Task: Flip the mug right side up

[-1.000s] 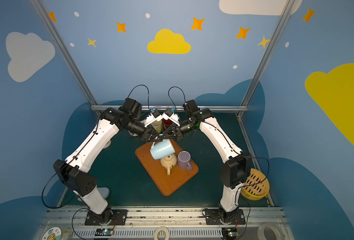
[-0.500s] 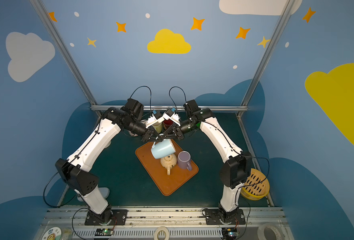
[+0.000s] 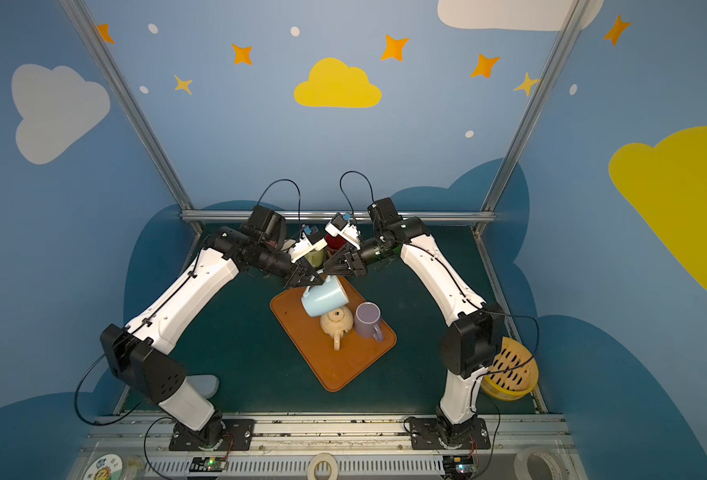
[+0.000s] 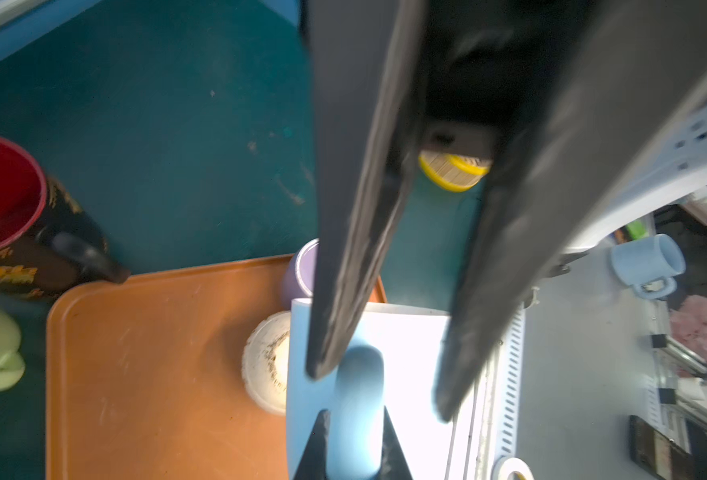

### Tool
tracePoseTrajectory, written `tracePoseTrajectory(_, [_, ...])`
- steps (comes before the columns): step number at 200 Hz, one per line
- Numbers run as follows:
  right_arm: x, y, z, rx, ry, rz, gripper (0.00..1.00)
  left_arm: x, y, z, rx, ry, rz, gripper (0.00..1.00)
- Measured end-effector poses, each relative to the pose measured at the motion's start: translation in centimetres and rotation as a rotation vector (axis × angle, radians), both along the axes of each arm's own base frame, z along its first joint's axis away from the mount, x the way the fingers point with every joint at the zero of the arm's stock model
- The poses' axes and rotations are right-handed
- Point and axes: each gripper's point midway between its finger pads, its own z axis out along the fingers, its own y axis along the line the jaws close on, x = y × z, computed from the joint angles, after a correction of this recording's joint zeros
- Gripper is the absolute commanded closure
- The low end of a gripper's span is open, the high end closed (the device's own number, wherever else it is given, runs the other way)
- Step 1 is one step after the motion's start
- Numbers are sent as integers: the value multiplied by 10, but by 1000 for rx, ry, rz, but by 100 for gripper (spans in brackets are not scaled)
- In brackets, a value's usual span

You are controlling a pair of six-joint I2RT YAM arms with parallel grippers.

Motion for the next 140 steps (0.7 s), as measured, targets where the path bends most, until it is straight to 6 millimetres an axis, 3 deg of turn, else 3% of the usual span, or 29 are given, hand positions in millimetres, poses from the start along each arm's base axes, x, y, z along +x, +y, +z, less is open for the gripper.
tracePoseTrajectory(39, [8, -9, 9, 20, -22, -65, 59, 13, 2, -11, -7, -63, 64, 97])
tracePoseTrajectory(68, [27, -24, 8, 15, -34, -197, 57, 25, -1, -9, -48, -145, 113, 97])
tracePoseTrajectory(107, [60, -68, 2, 11, -86, -513, 57, 47, -20, -14, -105, -279, 198, 97])
tracePoseTrajectory(140, [67, -107, 7, 34, -150, -817, 57, 74, -47, -20, -170, -377, 284, 97])
